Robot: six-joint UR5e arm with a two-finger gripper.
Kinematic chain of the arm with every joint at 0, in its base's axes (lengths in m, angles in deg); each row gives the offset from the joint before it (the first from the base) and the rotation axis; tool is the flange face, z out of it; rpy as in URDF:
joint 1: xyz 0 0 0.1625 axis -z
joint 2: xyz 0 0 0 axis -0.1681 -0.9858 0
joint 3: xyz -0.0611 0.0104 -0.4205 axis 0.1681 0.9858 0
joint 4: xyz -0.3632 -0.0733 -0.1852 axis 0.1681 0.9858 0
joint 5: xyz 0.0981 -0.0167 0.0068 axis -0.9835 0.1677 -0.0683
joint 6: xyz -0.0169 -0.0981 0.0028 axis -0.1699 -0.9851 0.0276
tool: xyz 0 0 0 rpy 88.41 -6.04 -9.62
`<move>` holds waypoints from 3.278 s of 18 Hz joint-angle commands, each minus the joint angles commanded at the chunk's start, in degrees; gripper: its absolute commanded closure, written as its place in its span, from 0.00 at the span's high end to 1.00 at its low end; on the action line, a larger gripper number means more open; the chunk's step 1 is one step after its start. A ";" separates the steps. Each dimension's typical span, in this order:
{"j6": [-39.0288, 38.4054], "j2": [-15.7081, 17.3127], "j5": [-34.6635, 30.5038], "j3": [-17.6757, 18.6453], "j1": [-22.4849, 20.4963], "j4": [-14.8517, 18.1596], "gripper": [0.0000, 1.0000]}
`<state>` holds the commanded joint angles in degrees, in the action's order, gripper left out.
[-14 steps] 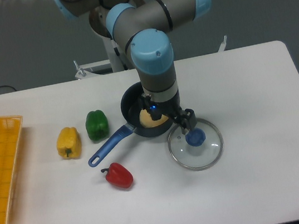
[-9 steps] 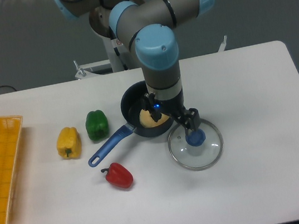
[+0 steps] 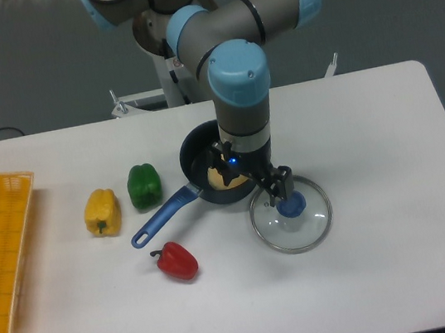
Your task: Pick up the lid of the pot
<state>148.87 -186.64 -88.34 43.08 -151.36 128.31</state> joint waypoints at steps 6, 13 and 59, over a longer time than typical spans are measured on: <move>0.35 -1.05 -6.31 0.00 -0.53 -0.79 1.00; 5.25 -4.22 -7.12 -1.05 -2.19 -2.02 1.00; 11.25 -12.30 -3.51 1.23 -7.03 -7.03 1.00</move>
<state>160.12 -198.94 -91.85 44.31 -158.39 121.28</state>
